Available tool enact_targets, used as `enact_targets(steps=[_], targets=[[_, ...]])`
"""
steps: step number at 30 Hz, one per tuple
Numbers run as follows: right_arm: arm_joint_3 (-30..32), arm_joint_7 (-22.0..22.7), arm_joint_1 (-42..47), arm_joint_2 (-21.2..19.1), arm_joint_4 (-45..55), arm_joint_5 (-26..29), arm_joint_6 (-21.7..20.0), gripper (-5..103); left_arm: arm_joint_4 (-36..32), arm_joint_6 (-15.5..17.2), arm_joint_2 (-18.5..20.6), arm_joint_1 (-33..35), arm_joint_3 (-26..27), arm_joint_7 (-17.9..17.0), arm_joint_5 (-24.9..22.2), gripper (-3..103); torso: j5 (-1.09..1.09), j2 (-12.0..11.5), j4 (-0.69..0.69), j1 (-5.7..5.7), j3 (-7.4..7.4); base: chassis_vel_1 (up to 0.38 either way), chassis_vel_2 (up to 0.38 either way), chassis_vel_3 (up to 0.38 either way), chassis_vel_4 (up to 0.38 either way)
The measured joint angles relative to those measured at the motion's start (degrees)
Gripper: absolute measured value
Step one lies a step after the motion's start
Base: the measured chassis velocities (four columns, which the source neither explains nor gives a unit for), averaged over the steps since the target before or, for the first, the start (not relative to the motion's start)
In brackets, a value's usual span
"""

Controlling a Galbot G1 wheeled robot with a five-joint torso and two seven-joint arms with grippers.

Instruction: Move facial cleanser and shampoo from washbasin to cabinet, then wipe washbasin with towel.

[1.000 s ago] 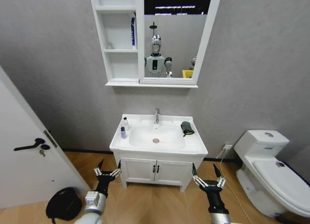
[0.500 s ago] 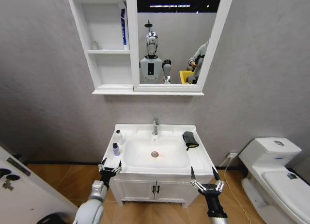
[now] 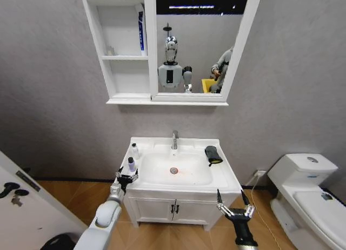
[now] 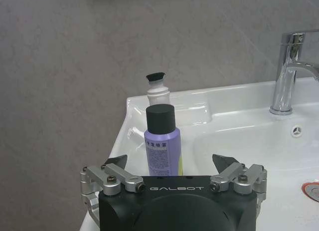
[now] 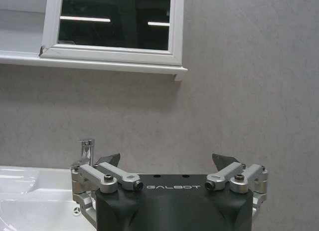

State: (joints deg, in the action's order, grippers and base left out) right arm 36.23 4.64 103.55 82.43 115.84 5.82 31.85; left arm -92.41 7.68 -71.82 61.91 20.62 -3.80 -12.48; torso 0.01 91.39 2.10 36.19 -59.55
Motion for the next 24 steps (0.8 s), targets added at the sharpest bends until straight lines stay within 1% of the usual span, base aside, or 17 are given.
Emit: enact_targets(steps=[3, 6, 8, 10, 13, 14, 16, 17, 18, 20, 21, 24], targets=[[-0.2, -0.2, -0.3, 0.2, -0.2, 0.0, -0.3, 100, 3.6, 0.1, -1.4, -2.7, -0.2, -0.3, -0.4, 97, 0.0, 0.0, 0.0, -0.02, 0.0, 0.0, 0.0, 0.0, 0.0], [-0.3, -0.2, -0.5, 0.3, -0.4, -0.2, -0.6, 100, 5.2, 0.2, -1.9, -4.1, -0.2, -0.3, -0.8, 95, -0.01, 0.0, 0.0, -0.02, 0.0, 0.0, 0.0, 0.0, 0.0], [-0.3, -0.2, -0.7, 0.3, -0.6, -0.2, -0.8, 100, 6.2, 0.4, -2.2, -4.8, -0.2, -0.3, -1.4, 86, -0.01, 0.0, 0.0, -0.02, 0.0, 0.0, 0.0, 0.0, 0.0], [-0.3, -0.2, -0.7, 0.3, -0.7, -0.3, -0.9, 100, 6.6, 0.4, -2.2, -5.0, -0.2, -0.2, -1.5, 86, -0.01, 0.0, -0.01, -0.02, 0.0, 0.0, 0.0, 0.0, 0.0], [-0.3, -0.1, -0.9, 0.4, -0.9, -0.2, -1.1, 100, 7.0, 0.4, -2.1, -5.2, -0.1, 0.7, -1.9, 70, 0.0, 0.0, 0.0, -0.02, 0.0, 0.0, 0.0, 0.0, 0.0], [-0.3, -0.1, -0.9, 0.4, -0.9, -0.2, -1.1, 100, 7.0, 0.4, -2.1, -5.2, -0.1, 0.7, -1.9, 70, 0.0, 0.0, 0.0, -0.02, 0.0, 0.0, 0.0, 0.0, 0.0], [-0.3, -0.1, -0.9, 0.4, -1.1, -0.2, -1.1, 100, 6.9, 0.4, -2.0, -5.1, -0.1, 0.9, -2.2, 58, 0.0, 0.0, 0.0, -0.02, 0.0, 0.0, 0.0, 0.0, 0.0], [-0.3, -0.1, -0.9, 0.4, -1.1, -0.2, -1.1, 100, 6.9, 0.4, -2.0, -5.1, -0.1, 0.9, -2.2, 58, 0.0, 0.0, 0.0, -0.02, 0.0, 0.0, 0.0, 0.0, 0.0], [-0.4, -0.1, -1.0, 0.5, -1.3, -0.2, -1.1, 100, 6.6, 0.4, -1.8, -4.9, 0.0, 1.0, -2.2, 53, -0.01, 0.0, 0.0, -0.02, 0.0, 0.0, 0.0, 0.0, 0.0], [-0.4, -0.1, -1.0, 0.5, -1.3, -0.3, -1.1, 100, 6.4, 0.3, -1.7, -4.8, 0.0, 1.2, -2.3, 53, -0.01, 0.0, 0.0, -0.02, 0.01, 0.0, 0.0, 0.0, 0.0], [-0.5, 0.0, -1.0, 0.6, -1.4, -0.4, -1.1, 100, 6.0, 0.1, -1.1, -4.5, 0.1, 1.7, -2.4, 43, 0.0, 0.0, 0.0, -0.02, 0.0, 0.0, 0.0, 0.0, 0.0], [-0.6, 0.1, -1.1, 0.5, -1.7, -0.4, -1.1, 100, 5.8, -0.2, -1.1, -4.2, 0.4, 2.0, -2.4, 42, 0.0, 0.0, 0.0, -0.02, 0.0, 0.0, 0.0, 0.0, 0.0]])
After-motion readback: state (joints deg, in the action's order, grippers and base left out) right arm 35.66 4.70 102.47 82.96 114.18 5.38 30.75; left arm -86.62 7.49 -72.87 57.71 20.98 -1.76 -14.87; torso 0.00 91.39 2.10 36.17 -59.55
